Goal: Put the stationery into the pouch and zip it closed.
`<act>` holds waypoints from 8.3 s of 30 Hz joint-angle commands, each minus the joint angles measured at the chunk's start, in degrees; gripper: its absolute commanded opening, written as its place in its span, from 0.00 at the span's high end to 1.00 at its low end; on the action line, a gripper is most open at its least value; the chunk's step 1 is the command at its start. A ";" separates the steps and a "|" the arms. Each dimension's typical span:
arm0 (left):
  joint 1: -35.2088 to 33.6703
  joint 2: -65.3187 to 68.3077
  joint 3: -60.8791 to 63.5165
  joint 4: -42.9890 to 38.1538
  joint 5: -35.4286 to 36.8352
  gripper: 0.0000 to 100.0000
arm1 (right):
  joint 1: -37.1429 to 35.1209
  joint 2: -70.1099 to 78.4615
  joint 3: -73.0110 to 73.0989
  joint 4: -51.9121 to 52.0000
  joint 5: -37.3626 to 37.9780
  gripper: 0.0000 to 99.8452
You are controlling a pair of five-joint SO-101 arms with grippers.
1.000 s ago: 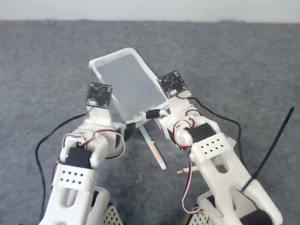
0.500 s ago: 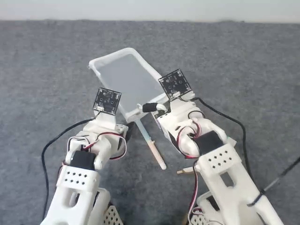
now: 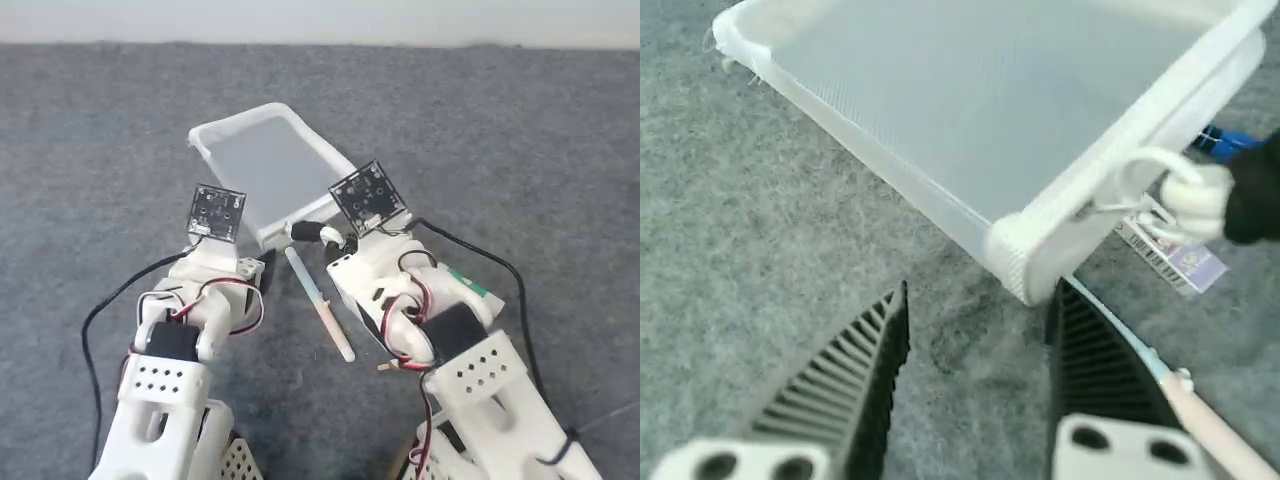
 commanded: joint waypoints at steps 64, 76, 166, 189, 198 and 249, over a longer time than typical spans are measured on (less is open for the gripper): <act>-6.95 -1.58 -5.67 0.70 4.48 0.99 | 13.23 -18.33 -1.76 11.47 2.37 0.99; -6.86 -1.32 -5.49 0.62 4.75 0.85 | 13.41 -20.62 -2.20 13.05 2.37 0.99; -10.37 -1.14 -9.63 5.19 5.01 0.99 | 25.89 35.65 -16.53 14.64 25.58 0.79; -10.29 -1.14 -9.10 4.92 5.01 0.99 | 28.00 65.36 -32.62 15.16 25.41 0.99; -10.29 -1.14 -9.10 4.92 5.01 0.99 | 25.80 60.35 -33.05 21.76 22.68 0.99; -10.73 -1.67 -10.59 5.98 5.01 0.99 | 7.25 11.30 -27.52 -2.07 -24.00 0.99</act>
